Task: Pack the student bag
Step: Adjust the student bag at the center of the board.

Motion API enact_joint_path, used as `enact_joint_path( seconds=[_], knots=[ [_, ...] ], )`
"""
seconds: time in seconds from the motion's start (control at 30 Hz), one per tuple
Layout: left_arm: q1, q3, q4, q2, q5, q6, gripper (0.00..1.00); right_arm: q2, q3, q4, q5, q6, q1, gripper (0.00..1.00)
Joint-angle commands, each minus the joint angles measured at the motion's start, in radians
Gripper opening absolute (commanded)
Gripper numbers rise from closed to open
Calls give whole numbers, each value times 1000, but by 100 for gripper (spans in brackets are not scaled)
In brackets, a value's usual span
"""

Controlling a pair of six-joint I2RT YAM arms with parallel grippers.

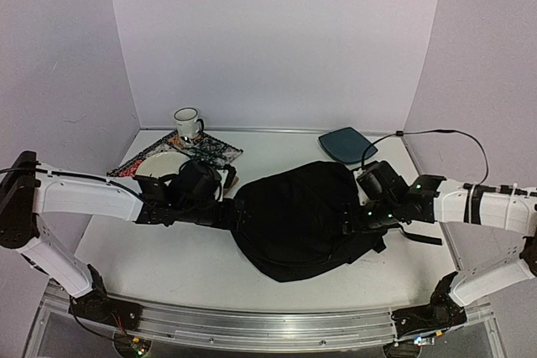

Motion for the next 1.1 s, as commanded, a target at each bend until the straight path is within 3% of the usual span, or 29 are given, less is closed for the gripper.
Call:
enact_joint_path(
  seconds=[0.0, 0.17, 0.5, 0.8, 1.07],
  knots=[
    [-1, 76, -79, 85, -64, -39, 76, 87, 17, 13, -33, 20, -1, 73],
    [20, 142, -92, 190, -122, -14, 74, 215, 79, 127, -115, -13, 2, 73],
    [193, 296, -100, 312, -204, 140, 68, 398, 266, 252, -220, -59, 66, 73],
    [148, 281, -118, 110, -243, 225, 74, 237, 185, 218, -91, -42, 69, 74],
    [11, 271, -173, -22, -258, 228, 75, 136, 107, 136, 75, -15, 35, 75]
  ],
)
